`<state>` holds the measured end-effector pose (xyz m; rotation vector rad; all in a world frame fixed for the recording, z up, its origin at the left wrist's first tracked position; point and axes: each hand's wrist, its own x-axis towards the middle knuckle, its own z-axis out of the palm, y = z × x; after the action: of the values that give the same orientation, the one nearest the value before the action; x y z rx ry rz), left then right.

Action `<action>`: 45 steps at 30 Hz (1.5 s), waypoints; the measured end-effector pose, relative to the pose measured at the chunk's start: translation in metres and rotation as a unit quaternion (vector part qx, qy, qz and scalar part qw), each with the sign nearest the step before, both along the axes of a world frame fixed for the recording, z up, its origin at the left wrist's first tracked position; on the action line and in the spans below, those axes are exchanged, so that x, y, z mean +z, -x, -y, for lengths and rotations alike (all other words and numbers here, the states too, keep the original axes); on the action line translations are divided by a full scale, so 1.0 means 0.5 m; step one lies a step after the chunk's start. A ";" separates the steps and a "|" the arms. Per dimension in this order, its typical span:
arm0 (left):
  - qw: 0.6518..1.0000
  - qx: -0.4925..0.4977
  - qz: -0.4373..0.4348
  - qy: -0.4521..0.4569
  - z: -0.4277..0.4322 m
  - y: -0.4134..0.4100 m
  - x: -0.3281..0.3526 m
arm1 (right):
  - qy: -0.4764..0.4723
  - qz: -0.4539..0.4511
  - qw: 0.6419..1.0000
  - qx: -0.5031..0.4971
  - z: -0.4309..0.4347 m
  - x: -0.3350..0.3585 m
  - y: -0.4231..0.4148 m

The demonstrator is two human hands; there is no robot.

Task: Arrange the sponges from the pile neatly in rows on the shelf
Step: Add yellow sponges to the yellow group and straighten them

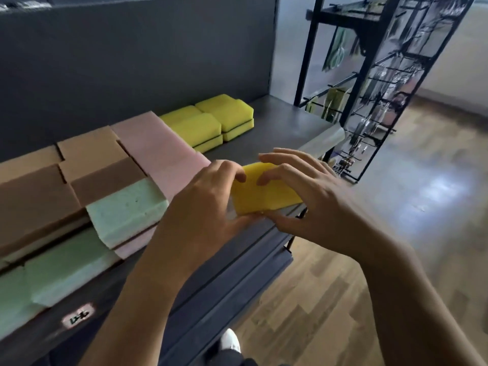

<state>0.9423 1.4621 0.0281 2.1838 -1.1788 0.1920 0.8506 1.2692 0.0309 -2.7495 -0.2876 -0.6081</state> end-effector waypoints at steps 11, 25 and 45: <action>0.998 0.053 0.024 -0.012 0.021 -0.138 0.025 | -0.006 -0.013 0.999 0.036 0.033 0.024 -0.178; 0.965 0.223 0.021 -0.133 0.018 -0.197 0.010 | -0.017 -0.058 0.995 0.073 0.102 -0.058 -0.362; 0.938 0.301 -0.047 -0.165 0.044 -0.192 0.002 | -0.025 -0.091 0.981 0.169 0.107 -0.162 -0.449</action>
<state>1.0384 1.4404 0.0292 2.7706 -0.4796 0.1484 1.0749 1.2156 -0.0502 -2.5984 -0.6680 -0.2695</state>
